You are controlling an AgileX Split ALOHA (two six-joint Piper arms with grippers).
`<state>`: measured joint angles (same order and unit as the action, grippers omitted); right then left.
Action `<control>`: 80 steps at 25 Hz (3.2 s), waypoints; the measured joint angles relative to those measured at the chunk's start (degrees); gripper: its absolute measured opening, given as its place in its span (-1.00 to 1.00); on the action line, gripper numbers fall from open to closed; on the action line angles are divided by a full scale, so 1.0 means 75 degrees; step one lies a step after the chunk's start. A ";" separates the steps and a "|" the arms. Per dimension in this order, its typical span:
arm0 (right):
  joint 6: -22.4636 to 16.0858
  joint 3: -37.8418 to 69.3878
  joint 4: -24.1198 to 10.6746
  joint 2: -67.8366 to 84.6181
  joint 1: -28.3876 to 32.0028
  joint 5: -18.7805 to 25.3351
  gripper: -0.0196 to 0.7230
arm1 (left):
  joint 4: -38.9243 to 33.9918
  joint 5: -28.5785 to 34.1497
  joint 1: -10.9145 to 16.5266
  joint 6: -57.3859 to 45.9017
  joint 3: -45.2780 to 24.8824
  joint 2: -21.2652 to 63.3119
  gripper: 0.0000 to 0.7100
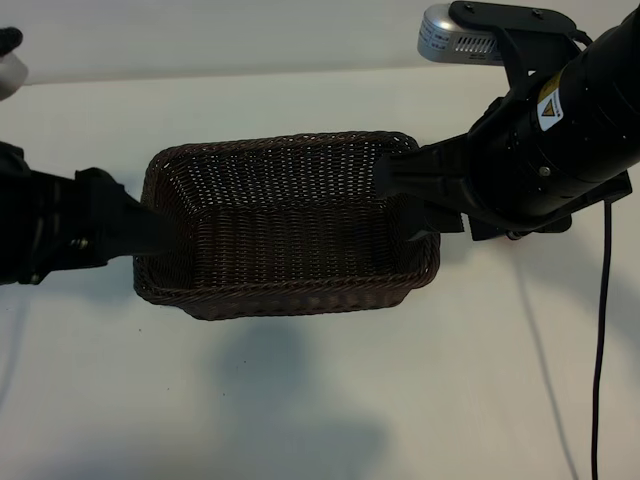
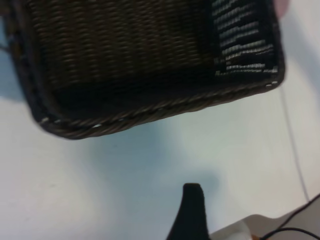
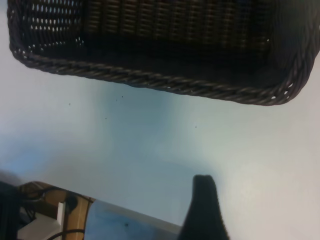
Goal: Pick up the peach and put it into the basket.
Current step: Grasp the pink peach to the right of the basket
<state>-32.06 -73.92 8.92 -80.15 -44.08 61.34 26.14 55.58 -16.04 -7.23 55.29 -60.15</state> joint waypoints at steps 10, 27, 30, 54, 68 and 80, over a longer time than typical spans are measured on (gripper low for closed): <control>0.0000 0.0000 0.0000 0.0000 0.0000 0.0000 0.49 | -0.0270 -0.0164 -0.0430 -0.0536 -0.0127 -0.0053 0.67; 0.0000 0.0000 0.0000 0.0000 0.0000 0.0000 0.49 | 0.0211 -0.1268 -0.0979 -0.1306 -0.0712 -0.0062 0.67; 0.0000 0.0000 0.0000 0.0000 0.0000 0.0000 0.49 | 0.0249 -0.1261 -0.1119 -0.1341 -0.0712 -0.0062 0.67; 0.0000 0.0000 0.0000 0.0000 0.0000 0.0000 0.49 | 0.0085 -0.0581 -0.1295 -0.1687 -0.0718 0.0546 0.61; 0.0000 0.0000 0.0000 0.0000 0.0000 0.0000 0.49 | -0.0894 0.0317 -0.1295 -0.1973 0.0110 0.0546 0.61; 0.0000 0.0000 0.0000 0.0000 0.0000 0.0000 0.49 | -0.0931 0.0544 -0.1295 -0.1912 0.0619 0.0111 0.61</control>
<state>-32.06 -73.92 8.92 -80.15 -44.08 61.34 19.16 59.67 -25.75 -21.57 59.94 -59.32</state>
